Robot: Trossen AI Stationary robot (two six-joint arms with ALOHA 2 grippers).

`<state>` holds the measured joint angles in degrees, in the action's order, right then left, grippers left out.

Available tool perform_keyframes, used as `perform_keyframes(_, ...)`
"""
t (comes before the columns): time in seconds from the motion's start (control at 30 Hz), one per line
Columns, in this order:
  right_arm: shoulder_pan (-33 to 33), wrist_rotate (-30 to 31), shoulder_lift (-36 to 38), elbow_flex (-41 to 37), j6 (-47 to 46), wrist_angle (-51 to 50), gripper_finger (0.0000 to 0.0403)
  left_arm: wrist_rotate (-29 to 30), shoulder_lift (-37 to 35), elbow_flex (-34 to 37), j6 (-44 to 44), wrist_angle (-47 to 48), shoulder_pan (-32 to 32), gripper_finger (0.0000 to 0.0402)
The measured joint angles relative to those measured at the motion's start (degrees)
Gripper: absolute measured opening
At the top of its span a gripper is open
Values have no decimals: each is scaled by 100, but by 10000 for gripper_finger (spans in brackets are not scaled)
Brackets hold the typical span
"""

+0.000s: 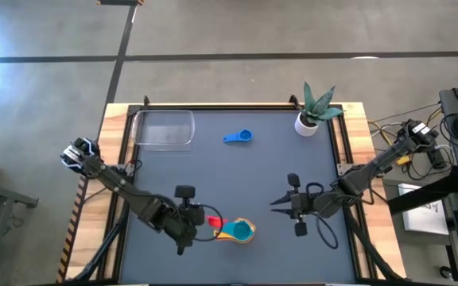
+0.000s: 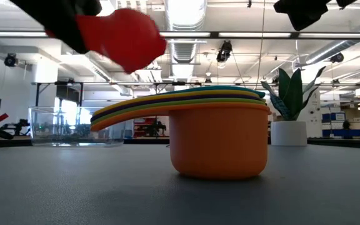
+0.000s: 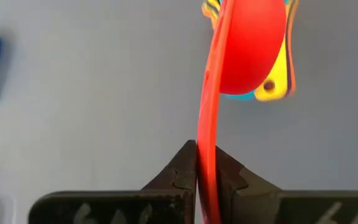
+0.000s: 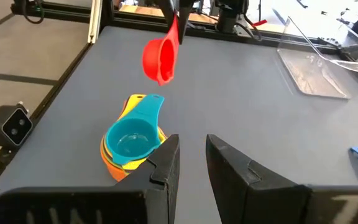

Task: Nest measuring cups in basket
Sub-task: Stack the red measuring cup on top of the light blue measuring cup

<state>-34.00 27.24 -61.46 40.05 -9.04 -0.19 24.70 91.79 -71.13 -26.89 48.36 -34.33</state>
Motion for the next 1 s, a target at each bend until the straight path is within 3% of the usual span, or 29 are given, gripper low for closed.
perform_keyframes(0.2,0,104,-28,0,4,-1,68,385,271,-78,601,-674,142,0)
perform_keyframes(0.4,0,146,5,0,3,-4,68,1346,1159,-546,1451,-882,147,0)
perform_keyframes(0.57,0,142,7,0,-3,-2,68,1781,1896,-1097,1905,-892,121,0)
perform_keyframes(0.77,0,134,7,0,-18,-7,68,2028,2372,-1630,2049,-764,10,0)
perform_keyframes(1.0,0,131,7,0,-20,-47,68,2195,2420,-1663,1882,-353,-78,0)
